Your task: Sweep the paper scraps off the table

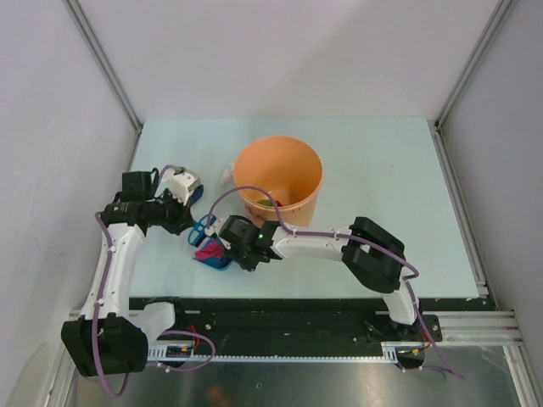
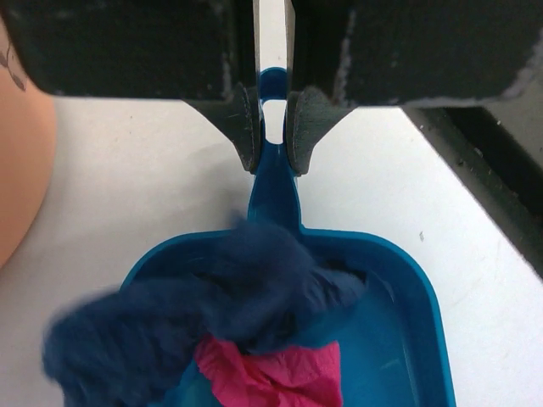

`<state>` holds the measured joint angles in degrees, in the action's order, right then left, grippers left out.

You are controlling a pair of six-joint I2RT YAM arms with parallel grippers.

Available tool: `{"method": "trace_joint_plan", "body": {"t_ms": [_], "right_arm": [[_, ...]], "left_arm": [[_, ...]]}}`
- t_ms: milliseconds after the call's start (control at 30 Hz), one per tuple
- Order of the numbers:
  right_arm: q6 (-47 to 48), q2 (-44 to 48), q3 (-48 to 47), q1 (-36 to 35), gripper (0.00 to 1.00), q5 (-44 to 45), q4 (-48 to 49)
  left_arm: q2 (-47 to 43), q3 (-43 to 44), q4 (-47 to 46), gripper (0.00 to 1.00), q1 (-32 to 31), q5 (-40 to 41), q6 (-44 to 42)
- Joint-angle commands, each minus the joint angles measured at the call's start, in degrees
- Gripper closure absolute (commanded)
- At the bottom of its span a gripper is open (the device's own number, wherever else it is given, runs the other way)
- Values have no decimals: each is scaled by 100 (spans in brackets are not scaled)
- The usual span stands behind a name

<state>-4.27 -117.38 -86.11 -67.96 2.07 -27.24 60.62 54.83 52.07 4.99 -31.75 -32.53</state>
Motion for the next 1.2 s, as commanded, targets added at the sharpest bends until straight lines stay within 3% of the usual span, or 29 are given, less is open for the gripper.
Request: {"method": "trace_joint_plan", "body": {"t_ms": [0,300,567,833,1167], "right_arm": [[304,654,322,-155,100,-319,360],[875,1358,551,-595,100,-295,0],[893,2114,341,-780,100,-57,-1159],[744,1956,-1195,-885,100,496,-3205],[928,1833,-3146,-552,100,1057,-4262]], "left_arm": [[-208,466,145,100,-34,413,-122],[-147,749,-267,100,1,1064,19],[362,696,-637,100,98,1294,45],[530,556,-751,100,98,1241,19],[372,318,-751,100,98,1294,-86]]}}
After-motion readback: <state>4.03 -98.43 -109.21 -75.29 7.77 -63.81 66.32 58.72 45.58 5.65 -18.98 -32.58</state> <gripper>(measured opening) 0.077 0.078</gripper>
